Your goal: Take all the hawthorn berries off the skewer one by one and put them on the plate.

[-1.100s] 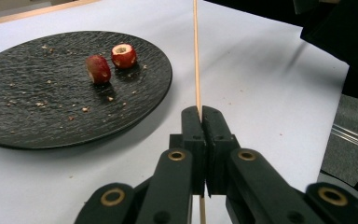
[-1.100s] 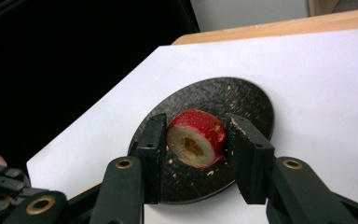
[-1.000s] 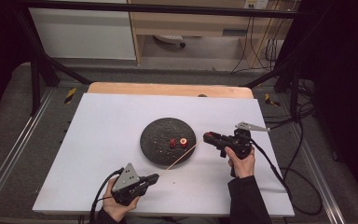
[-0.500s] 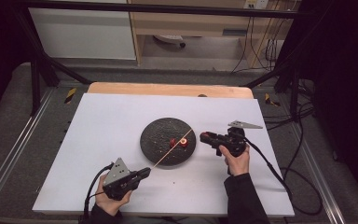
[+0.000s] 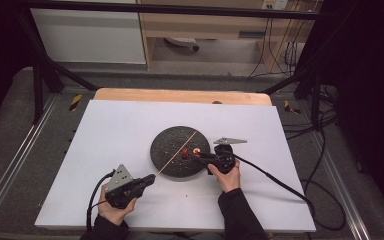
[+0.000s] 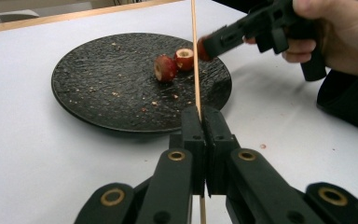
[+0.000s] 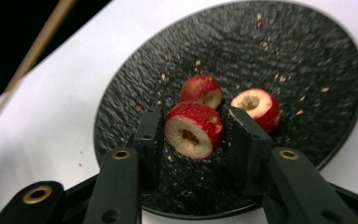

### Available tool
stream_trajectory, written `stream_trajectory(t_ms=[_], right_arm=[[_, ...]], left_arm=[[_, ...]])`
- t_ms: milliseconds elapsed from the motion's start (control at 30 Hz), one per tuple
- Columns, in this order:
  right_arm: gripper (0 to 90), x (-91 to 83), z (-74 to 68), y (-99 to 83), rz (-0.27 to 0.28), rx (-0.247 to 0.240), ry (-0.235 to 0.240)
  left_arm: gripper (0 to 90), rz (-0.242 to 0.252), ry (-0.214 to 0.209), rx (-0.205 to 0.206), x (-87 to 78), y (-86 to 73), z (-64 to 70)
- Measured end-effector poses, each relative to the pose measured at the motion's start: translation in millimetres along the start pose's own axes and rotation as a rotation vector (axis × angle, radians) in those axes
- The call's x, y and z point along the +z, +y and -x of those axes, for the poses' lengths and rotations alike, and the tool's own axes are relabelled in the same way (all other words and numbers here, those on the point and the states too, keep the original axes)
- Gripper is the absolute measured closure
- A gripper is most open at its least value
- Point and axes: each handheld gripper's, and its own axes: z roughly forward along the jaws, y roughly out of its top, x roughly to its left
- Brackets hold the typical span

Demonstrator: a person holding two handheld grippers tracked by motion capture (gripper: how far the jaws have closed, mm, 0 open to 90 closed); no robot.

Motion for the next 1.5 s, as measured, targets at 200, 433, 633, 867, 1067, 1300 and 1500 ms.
stream_trajectory(t_ms=[200,433,633,867,1067,1300,1500], right_arm=[[59.9,9.7,-1.0,-6.9,-0.025,-0.019,-0.015],[55.1,8.2,-2.1,-8.3,-0.033,-0.047,-0.028],[47.2,-11.0,-6.8,-4.5,-0.007,-0.090,-0.042],[26.6,-38.8,-4.0,-9.8,-0.001,-0.130,-0.082],[11.0,-56.7,4.4,-22.8,-0.011,-0.156,-0.128],[3.3,-73.7,14.7,-37.4,-0.011,-0.177,-0.155],[1.3,-84.2,25.2,-48.5,-0.030,-0.196,-0.180]], left_arm=[[88.5,-0.005,0.000,0.002,0.3,0.0,0.1],[88.6,-0.007,0.002,0.003,0.5,-0.1,-0.1],[88.5,-0.008,0.006,-0.003,-0.5,0.3,-1.3],[88.5,-0.014,0.010,-0.004,0.2,0.7,-1.1],[88.5,-0.023,0.017,-0.010,0.2,1.6,-2.6],[88.5,-0.037,0.026,-0.015,0.5,4.5,-2.5],[88.5,-0.055,0.036,-0.023,1.3,10.3,-3.9]])
